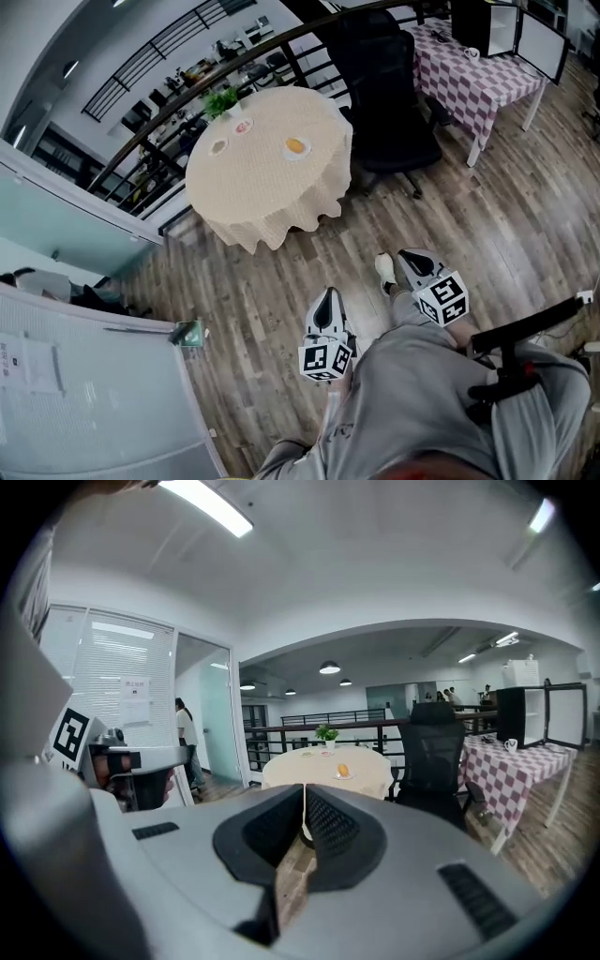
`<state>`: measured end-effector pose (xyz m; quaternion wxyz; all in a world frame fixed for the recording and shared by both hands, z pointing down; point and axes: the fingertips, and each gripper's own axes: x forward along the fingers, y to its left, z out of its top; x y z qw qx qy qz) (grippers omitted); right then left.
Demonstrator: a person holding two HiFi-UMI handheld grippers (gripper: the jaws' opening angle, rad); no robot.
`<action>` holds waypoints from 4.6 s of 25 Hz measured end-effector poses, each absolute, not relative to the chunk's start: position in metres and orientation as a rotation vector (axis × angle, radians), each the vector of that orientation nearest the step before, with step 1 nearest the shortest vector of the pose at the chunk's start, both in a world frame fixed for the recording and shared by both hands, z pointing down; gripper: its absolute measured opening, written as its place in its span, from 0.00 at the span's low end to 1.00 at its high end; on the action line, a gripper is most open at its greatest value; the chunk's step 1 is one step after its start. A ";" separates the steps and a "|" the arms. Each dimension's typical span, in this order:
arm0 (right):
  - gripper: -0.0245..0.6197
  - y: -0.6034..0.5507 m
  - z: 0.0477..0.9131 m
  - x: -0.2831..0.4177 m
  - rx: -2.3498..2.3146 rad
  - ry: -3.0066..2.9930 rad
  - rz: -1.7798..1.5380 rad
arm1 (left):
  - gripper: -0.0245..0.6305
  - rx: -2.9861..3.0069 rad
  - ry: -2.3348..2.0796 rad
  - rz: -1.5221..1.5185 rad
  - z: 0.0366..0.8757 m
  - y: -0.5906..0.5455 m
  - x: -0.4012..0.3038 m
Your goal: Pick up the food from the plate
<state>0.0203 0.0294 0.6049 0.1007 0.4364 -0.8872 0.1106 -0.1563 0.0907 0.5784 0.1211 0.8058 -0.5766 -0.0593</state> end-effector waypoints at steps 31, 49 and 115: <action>0.06 -0.378 0.575 -0.132 0.876 -2.884 0.268 | 0.05 2.105 -2.021 -0.130 0.551 -0.274 -0.273; 0.06 -0.491 0.496 -0.104 1.094 -3.010 0.168 | 0.05 2.368 -1.904 -0.235 0.488 -0.422 -0.234; 0.54 -0.525 0.615 -0.247 0.817 -2.463 0.273 | 0.05 2.390 -1.939 -0.336 0.500 -0.406 -0.315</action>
